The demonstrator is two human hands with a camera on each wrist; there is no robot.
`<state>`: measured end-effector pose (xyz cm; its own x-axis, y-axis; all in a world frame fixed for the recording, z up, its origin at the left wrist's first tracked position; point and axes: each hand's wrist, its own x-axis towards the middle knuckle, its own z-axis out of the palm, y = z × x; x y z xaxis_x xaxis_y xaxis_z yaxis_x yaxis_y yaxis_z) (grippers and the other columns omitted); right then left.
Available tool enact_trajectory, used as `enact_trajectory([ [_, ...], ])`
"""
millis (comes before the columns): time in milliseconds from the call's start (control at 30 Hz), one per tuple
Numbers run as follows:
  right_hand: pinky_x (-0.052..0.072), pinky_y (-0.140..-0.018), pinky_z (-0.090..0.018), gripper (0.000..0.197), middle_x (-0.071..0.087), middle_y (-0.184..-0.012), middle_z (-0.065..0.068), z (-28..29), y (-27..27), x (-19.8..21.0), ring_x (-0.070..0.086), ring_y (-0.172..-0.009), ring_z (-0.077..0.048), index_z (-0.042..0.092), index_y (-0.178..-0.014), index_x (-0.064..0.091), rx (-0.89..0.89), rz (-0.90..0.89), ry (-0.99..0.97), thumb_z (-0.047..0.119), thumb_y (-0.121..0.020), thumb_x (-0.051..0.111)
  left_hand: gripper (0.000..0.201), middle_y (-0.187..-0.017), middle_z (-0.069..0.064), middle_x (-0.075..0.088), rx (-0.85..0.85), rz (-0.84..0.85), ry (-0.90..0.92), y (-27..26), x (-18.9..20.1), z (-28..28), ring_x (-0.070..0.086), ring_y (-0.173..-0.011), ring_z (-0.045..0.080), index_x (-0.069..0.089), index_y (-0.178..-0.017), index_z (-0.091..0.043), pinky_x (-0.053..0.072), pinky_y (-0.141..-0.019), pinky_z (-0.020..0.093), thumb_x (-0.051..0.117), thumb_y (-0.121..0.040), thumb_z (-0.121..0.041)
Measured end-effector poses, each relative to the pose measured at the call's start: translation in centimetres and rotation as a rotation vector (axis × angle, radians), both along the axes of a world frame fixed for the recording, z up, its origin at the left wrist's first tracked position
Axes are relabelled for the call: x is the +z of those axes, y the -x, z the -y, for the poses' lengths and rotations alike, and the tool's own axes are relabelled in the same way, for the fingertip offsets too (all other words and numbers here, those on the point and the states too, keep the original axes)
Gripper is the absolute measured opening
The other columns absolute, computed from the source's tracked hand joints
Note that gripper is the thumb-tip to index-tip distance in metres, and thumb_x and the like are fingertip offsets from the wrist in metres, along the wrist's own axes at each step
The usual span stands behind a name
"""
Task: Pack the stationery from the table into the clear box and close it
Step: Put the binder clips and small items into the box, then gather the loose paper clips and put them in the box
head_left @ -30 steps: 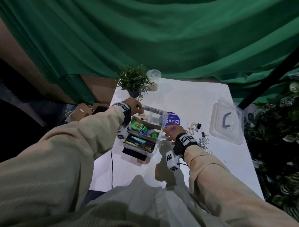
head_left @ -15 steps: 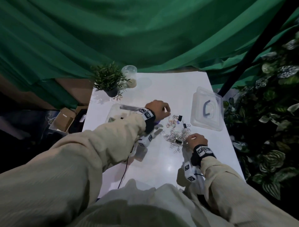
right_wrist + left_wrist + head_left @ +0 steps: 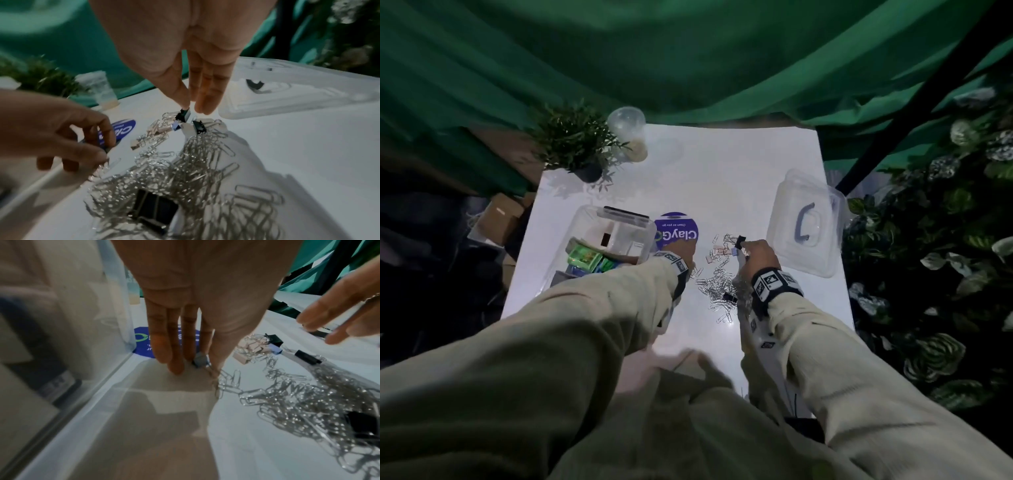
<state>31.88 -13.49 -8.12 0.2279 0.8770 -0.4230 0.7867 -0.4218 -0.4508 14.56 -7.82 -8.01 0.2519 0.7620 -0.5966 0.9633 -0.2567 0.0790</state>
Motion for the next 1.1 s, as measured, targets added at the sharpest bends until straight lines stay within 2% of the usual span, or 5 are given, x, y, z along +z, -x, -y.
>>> enact_trajectory([
  [200, 0.037, -0.106, -0.036, 0.051, 0.033, -0.151, -0.012, -3.0, -0.7, -0.5, 0.039, -0.133, -0.031, 0.007, -0.134, 0.051, 0.247, 0.105, 0.044, 0.003, -0.084, 0.061, 0.042, -0.13, 0.008, 0.053, 0.126, 0.086, 0.11, -0.1, -0.7, -0.6, 0.053, -0.119, 0.026, 0.047, -0.129, -0.007, 0.042, -0.096, 0.031, 0.06, -0.089, -0.007],
  [567, 0.044, -0.079, -0.037, 0.031, 0.054, -0.117, -0.016, -5.0, 0.9, -2.3, 0.045, -0.115, -0.034, 0.01, -0.117, 0.061, 0.176, 0.182, -0.002, 0.004, -0.086, 0.057, 0.037, -0.121, 0.008, 0.058, 0.244, 0.272, 0.12, 0.2, -1.3, -2.8, 0.057, -0.104, 0.024, 0.062, -0.117, -0.013, 0.046, -0.084, 0.028, 0.055, -0.085, 0.004],
  [733, 0.044, -0.088, -0.036, 0.03, 0.053, -0.121, -0.017, -4.8, 0.1, -2.4, 0.048, -0.116, -0.033, 0.012, -0.119, 0.062, 0.119, 0.156, -0.011, 0.016, -0.09, 0.061, 0.026, -0.077, -0.01, 0.055, 0.48, 0.468, 0.09, -0.5, -0.8, -3.1, 0.051, -0.065, 0.007, 0.055, -0.087, -0.032, 0.039, -0.057, 0.016, 0.05, -0.09, -0.006],
  [867, 0.046, -0.08, -0.025, 0.019, 0.069, -0.104, -0.012, -4.2, -0.3, -1.7, 0.062, -0.1, -0.028, 0.014, -0.096, 0.075, -0.179, -0.069, -0.063, 0.016, -0.089, 0.058, 0.021, -0.067, 0.0, 0.053, 0.574, 0.688, 0.295, -1.2, -0.2, -3.4, 0.042, -0.049, 0.013, 0.052, -0.075, -0.013, 0.029, -0.045, 0.019, 0.041, -0.091, -0.003],
  [1100, 0.052, -0.089, -0.029, 0.016, 0.071, -0.108, -0.006, -3.6, -1.3, -0.3, 0.066, -0.101, -0.026, 0.02, -0.095, 0.07, -0.55, -0.572, 0.162, 0.016, -0.083, 0.06, 0.024, -0.077, -0.001, 0.053, 0.396, 0.376, 0.141, -1.6, 0.3, -3.9, 0.049, -0.067, 0.013, 0.05, -0.079, -0.015, 0.038, -0.059, 0.018, 0.04, -0.1, -0.021],
])
